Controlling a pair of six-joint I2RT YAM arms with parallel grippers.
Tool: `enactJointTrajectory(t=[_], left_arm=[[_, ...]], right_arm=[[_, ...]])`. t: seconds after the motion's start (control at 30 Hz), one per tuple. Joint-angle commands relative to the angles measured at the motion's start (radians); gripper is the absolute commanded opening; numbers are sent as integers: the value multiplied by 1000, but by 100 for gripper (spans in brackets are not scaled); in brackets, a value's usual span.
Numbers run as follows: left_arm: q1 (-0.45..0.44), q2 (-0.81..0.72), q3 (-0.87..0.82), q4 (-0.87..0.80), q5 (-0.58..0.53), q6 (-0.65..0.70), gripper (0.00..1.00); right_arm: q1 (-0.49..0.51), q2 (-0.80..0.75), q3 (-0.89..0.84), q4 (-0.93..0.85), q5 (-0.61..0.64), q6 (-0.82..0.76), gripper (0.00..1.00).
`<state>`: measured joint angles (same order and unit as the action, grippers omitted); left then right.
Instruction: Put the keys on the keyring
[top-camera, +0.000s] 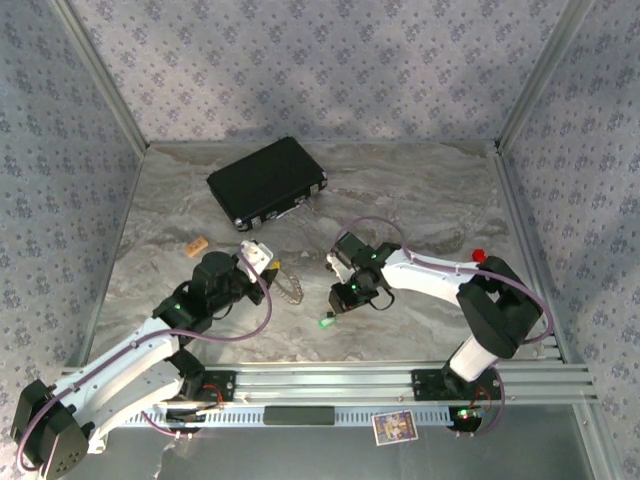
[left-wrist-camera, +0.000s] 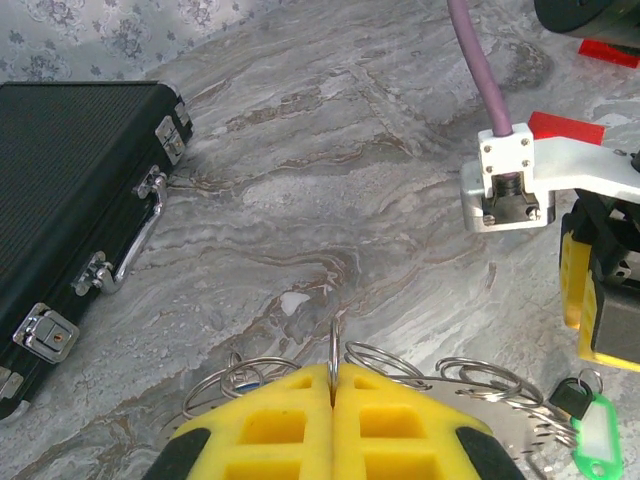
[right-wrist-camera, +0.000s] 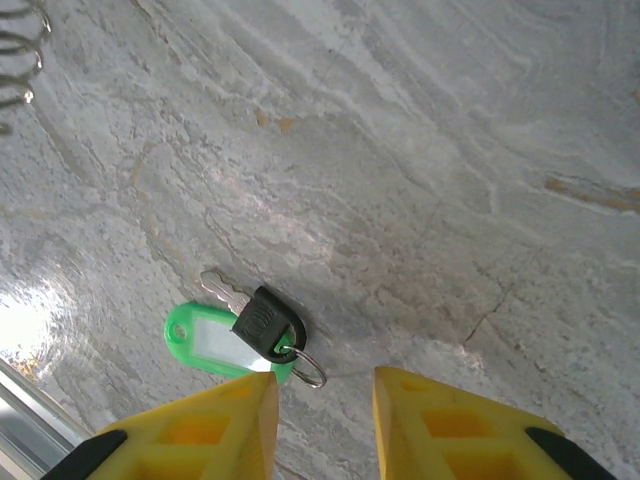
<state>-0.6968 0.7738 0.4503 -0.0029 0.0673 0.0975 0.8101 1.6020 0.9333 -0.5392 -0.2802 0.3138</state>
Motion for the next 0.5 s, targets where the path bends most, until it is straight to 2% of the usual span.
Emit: enactJointTrajectory(t=[0.0,0.47], left_arm=[[-7,-20,29,44,35,19,0],[-10,-19,32,39,49,23,0]], right_arm=[[6,26,-6,-26,-34,-8,33],[35,93,4,-11,-88,-18,30]])
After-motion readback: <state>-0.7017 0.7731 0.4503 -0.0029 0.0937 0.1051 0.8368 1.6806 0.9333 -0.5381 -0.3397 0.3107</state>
